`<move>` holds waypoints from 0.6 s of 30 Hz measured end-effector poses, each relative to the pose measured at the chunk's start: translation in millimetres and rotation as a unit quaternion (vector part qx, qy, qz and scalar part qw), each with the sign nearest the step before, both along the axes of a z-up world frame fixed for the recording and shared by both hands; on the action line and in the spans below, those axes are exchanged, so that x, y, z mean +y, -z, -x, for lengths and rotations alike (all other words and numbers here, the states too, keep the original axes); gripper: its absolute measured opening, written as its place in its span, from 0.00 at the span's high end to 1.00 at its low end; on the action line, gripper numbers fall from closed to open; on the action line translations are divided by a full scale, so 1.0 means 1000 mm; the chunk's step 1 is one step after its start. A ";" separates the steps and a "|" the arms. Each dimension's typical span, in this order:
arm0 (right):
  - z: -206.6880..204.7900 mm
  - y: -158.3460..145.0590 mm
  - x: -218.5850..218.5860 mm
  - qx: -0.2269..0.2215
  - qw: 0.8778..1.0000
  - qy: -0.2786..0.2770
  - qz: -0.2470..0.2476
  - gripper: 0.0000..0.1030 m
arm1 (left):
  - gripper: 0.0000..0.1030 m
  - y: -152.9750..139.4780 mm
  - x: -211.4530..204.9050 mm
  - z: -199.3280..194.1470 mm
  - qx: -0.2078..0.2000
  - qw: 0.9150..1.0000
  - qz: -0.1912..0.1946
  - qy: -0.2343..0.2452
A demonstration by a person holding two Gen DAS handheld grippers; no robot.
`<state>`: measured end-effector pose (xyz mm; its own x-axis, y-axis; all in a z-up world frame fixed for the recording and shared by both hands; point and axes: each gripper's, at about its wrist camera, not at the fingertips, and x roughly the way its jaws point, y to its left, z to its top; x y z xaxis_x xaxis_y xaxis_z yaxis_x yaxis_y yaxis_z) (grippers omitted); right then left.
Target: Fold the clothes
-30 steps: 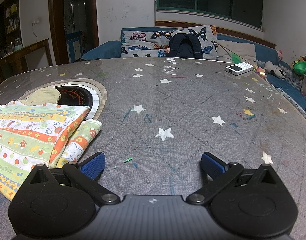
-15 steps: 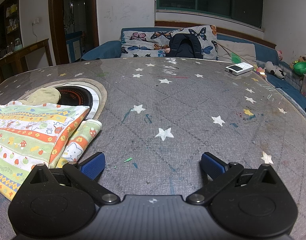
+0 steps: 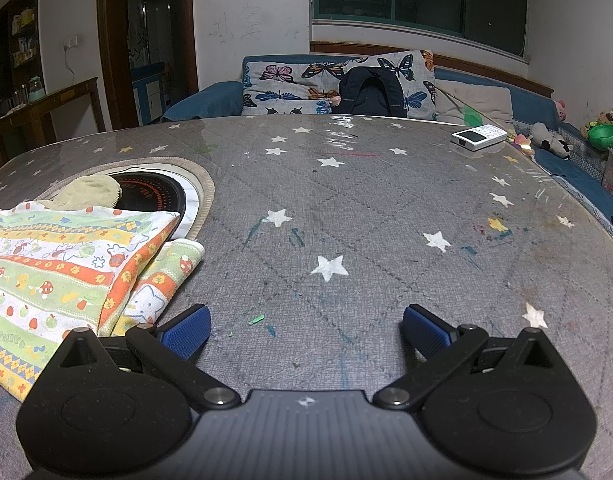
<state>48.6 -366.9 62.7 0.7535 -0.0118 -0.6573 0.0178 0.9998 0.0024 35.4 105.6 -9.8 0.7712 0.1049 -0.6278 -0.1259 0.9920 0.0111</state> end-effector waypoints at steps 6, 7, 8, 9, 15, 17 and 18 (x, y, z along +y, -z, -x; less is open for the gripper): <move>0.000 0.000 0.000 0.000 1.000 0.000 0.000 0.00 | 0.00 0.000 0.001 0.000 0.000 1.000 0.000 0.000; 0.000 0.000 0.000 0.000 1.000 0.000 0.000 0.00 | 0.00 0.000 0.003 0.001 0.000 1.000 0.000 0.000; 0.000 0.000 0.000 0.000 1.000 0.000 0.000 0.00 | 0.00 0.000 0.003 0.001 0.000 1.000 0.000 0.000; 0.000 0.000 0.000 0.000 1.000 0.000 0.000 0.00 | 0.00 0.000 0.001 0.000 0.000 1.000 0.000 0.000; 0.000 0.000 0.000 0.000 1.000 0.000 0.000 0.00 | 0.00 0.000 0.000 0.000 0.000 1.000 0.000 0.000; 0.000 0.000 0.000 0.000 1.000 0.000 0.000 0.00 | 0.00 0.000 0.003 0.001 0.000 1.000 0.000 0.000; 0.000 0.000 0.000 0.000 1.000 0.000 0.000 0.00 | 0.00 0.000 0.001 0.000 0.000 1.000 0.000 0.000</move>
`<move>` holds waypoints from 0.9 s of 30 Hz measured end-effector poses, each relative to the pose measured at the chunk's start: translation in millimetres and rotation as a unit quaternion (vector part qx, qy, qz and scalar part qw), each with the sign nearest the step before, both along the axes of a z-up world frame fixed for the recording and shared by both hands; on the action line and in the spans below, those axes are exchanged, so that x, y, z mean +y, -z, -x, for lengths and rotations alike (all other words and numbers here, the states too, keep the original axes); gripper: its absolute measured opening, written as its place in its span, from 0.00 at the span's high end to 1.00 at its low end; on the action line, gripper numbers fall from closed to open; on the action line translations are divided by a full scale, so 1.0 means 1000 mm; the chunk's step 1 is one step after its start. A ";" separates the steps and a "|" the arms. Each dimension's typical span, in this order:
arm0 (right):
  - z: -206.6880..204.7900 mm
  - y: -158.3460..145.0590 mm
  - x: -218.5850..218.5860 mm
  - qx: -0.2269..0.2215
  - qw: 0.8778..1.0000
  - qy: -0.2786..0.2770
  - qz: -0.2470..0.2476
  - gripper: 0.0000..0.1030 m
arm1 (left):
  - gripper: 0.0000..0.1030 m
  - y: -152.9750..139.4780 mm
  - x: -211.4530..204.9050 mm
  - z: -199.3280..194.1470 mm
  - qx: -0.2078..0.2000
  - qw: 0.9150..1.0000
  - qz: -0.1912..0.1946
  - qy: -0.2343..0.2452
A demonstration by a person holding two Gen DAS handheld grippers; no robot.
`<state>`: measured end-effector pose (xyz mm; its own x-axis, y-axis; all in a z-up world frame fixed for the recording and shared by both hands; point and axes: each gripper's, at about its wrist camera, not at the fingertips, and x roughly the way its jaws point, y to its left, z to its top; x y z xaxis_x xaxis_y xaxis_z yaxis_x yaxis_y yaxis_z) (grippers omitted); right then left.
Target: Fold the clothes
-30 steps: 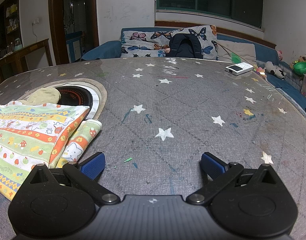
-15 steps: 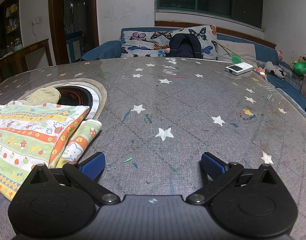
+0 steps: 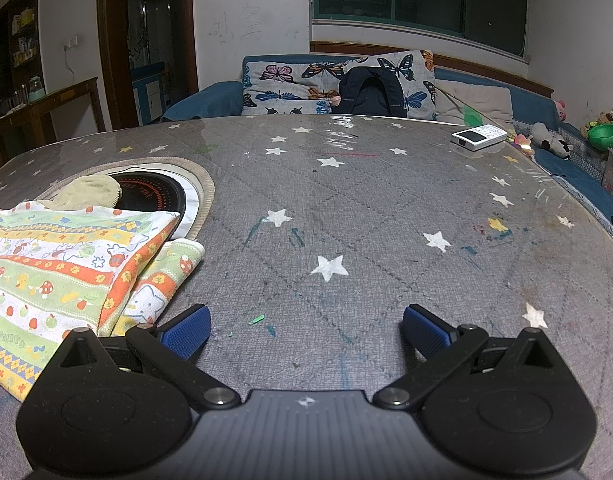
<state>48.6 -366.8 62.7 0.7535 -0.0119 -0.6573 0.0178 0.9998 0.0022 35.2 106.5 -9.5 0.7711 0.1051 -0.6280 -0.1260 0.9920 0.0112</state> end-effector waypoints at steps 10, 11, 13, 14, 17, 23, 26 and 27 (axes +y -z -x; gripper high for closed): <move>0.000 0.000 0.000 0.000 1.000 0.000 0.000 0.00 | 0.00 0.000 0.005 0.002 0.000 1.000 0.000 0.000; 0.000 0.000 0.000 0.000 1.000 0.000 0.000 0.00 | 0.00 0.000 0.006 0.002 0.000 1.000 0.000 0.000; 0.000 0.000 0.000 0.000 1.000 0.000 0.000 0.00 | 0.00 0.000 0.003 0.001 0.000 1.000 0.000 0.000; 0.000 0.000 0.000 0.000 1.000 0.000 0.000 0.00 | 0.00 0.000 0.004 0.001 0.000 1.000 0.000 0.000; 0.000 0.000 0.000 0.000 1.000 0.000 0.000 0.00 | 0.00 0.000 0.002 0.001 0.000 1.000 0.000 0.000; 0.000 0.000 0.000 0.000 1.000 0.000 0.000 0.00 | 0.00 0.000 0.002 0.001 0.000 1.000 0.000 0.000; 0.000 0.000 0.000 0.000 1.000 0.000 0.000 0.00 | 0.00 0.000 0.002 0.001 0.000 1.000 0.000 0.000; 0.000 0.000 0.000 0.000 1.000 0.000 0.000 0.00 | 0.00 0.000 0.002 0.001 0.000 1.000 0.000 0.000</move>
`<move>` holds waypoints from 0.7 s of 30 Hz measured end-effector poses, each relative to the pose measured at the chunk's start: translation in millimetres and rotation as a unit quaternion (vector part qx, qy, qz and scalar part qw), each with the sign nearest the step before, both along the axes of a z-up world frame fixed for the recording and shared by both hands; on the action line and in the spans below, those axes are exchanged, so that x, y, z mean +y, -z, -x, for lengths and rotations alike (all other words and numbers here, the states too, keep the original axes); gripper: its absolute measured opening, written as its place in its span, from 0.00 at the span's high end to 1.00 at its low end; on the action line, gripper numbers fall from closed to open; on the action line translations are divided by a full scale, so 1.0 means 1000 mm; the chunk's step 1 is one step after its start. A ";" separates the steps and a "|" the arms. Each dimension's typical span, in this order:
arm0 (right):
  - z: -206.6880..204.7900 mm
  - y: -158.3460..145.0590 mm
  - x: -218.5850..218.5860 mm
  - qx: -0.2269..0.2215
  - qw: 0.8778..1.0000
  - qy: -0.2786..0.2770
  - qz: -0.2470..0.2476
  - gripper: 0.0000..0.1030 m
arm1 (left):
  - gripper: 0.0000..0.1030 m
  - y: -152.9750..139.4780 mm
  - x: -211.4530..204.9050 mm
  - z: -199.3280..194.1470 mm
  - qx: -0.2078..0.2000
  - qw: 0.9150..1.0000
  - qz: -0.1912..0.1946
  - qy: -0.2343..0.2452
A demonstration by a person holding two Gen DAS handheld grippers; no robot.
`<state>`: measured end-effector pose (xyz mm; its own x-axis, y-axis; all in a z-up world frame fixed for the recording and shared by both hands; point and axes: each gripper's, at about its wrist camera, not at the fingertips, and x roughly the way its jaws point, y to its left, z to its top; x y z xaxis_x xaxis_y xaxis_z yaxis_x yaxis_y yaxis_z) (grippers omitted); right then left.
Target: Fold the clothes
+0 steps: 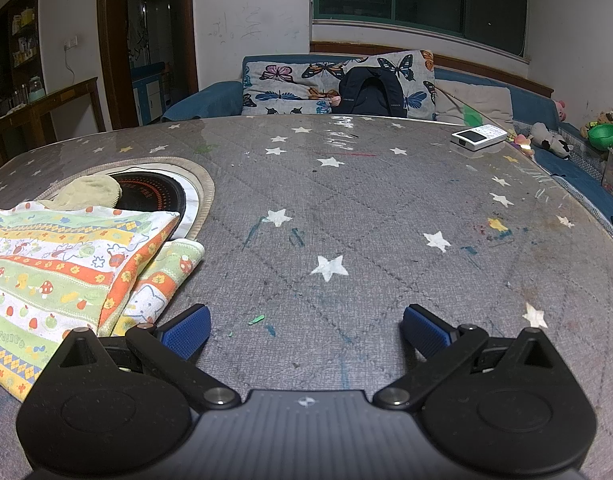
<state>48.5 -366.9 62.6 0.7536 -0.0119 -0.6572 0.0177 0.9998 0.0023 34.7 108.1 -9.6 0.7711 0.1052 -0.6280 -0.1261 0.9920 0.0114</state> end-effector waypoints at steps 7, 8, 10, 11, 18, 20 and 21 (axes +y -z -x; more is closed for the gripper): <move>0.000 0.000 0.000 0.000 1.000 0.000 0.000 0.00 | 0.00 0.000 0.002 0.001 0.000 1.000 0.000 0.000; 0.000 0.000 0.000 0.000 1.000 0.000 0.000 0.00 | 0.00 0.000 0.002 0.001 0.000 1.000 0.000 0.000; 0.000 0.000 0.000 0.000 1.000 0.000 0.000 0.00 | 0.00 0.000 0.002 0.001 0.000 1.000 0.000 0.000; 0.000 0.000 0.000 0.000 1.000 0.000 0.000 0.00 | 0.00 0.000 0.002 0.001 0.000 1.000 0.000 0.000; 0.000 0.000 0.000 0.000 1.000 0.000 0.000 0.00 | 0.00 0.000 0.002 0.001 0.000 1.000 0.000 0.000; 0.000 0.000 0.000 0.000 1.000 0.000 0.000 0.00 | 0.00 0.000 0.004 0.002 0.000 1.000 0.000 0.000; 0.000 0.000 0.000 0.000 1.000 0.000 0.000 0.00 | 0.00 0.000 0.005 0.002 0.000 1.000 0.000 0.000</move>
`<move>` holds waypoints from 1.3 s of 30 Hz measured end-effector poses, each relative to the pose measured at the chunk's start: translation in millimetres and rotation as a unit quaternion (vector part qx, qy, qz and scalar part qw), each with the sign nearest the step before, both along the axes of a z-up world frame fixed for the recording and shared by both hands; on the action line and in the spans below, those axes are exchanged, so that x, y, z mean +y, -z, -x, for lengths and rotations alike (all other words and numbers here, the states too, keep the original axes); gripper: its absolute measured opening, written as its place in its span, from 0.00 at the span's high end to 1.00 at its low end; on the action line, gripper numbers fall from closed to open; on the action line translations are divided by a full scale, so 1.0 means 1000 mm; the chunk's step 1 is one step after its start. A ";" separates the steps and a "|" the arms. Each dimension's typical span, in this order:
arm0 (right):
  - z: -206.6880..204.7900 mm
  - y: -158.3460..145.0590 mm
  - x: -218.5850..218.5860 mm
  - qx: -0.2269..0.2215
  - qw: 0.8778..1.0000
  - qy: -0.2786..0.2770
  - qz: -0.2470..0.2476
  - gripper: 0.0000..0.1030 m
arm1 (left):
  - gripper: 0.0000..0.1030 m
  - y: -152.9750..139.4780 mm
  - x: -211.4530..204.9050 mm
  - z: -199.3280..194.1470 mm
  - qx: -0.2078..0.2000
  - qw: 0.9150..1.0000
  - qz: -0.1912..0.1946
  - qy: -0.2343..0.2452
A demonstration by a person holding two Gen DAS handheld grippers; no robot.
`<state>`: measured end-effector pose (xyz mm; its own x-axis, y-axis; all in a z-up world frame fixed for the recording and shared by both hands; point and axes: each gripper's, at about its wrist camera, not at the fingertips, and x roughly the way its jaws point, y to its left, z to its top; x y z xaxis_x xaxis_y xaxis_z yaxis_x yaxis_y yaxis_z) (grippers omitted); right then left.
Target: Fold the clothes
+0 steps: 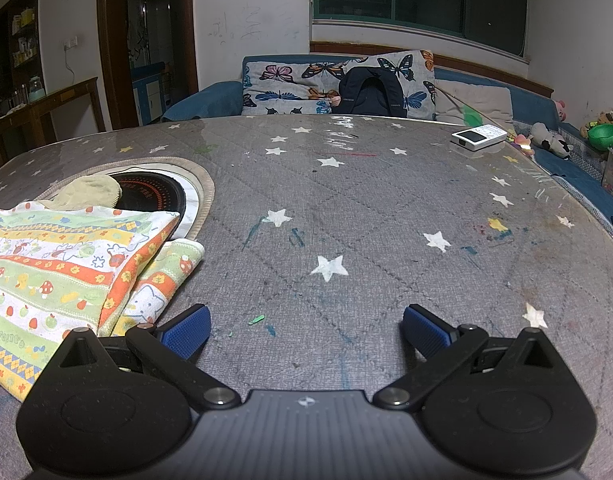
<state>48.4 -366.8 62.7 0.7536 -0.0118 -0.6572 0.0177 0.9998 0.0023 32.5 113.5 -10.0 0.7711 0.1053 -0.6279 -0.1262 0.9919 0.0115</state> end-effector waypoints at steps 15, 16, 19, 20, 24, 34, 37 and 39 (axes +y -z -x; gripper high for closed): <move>0.000 0.000 0.000 0.000 1.000 0.000 0.000 0.00 | 0.00 0.000 -0.003 -0.001 0.000 1.000 0.000 0.000; 0.000 0.000 0.000 0.000 1.000 0.000 0.000 0.00 | 0.00 0.000 -0.002 -0.001 0.000 1.000 0.000 0.000; 0.000 0.000 0.000 0.000 1.000 0.000 0.000 0.00 | 0.00 0.000 -0.002 -0.001 0.000 1.000 0.000 0.000; 0.000 0.000 0.000 0.000 1.000 0.000 0.000 0.00 | 0.00 0.000 0.000 0.000 0.000 1.000 0.000 0.000; 0.000 0.000 0.000 0.000 1.000 0.000 0.000 0.00 | 0.00 0.000 -0.002 -0.001 0.000 1.000 0.000 0.000; 0.000 0.000 0.000 0.000 1.000 0.000 0.000 0.00 | 0.00 0.000 -0.003 -0.001 0.000 1.000 0.000 0.000; 0.000 0.000 0.000 0.000 1.000 0.000 0.000 0.00 | 0.00 0.000 -0.002 -0.001 0.000 1.000 0.000 0.000; 0.000 0.000 0.000 0.000 1.000 0.000 0.000 0.00 | 0.00 0.000 -0.001 -0.001 0.000 1.000 0.000 0.000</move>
<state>48.4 -366.7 62.9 0.7533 -0.0121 -0.6576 0.0180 0.9998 0.0022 33.2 112.9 -10.0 0.7710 0.1051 -0.6281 -0.1260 0.9920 0.0113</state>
